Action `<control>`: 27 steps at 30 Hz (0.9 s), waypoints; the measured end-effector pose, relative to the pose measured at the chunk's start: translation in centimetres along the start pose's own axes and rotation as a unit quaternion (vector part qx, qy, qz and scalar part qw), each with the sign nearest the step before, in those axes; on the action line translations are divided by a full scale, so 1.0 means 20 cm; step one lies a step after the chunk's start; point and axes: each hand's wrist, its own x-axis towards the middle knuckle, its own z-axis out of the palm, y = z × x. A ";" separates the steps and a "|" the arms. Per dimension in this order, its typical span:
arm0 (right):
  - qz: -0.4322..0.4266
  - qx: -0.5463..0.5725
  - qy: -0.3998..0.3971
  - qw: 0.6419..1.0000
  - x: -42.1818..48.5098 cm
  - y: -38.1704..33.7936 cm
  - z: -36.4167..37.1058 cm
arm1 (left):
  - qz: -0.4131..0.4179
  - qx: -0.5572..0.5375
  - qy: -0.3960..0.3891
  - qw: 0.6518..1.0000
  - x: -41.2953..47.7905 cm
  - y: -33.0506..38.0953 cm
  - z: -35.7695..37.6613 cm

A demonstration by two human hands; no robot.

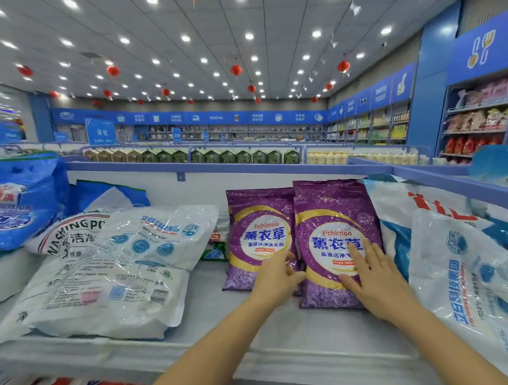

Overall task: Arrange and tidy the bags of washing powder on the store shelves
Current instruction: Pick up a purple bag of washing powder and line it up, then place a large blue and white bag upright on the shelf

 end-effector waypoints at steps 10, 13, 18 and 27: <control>-0.084 0.379 -0.042 0.921 -0.06 -0.58 -0.20 | 0.078 0.012 0.225 0.971 -0.40 -0.17 -0.77; -0.047 0.495 -0.106 0.861 0.01 -0.84 -0.18 | 0.040 0.042 0.302 0.952 -0.48 -0.33 -1.01; 0.061 0.626 -0.173 0.758 0.22 -1.25 -0.09 | -0.053 0.099 0.299 0.948 -0.54 -0.58 -1.22; 0.169 0.680 -0.039 0.712 0.35 -1.53 0.01 | -0.023 0.194 0.170 0.966 -0.54 -0.83 -1.22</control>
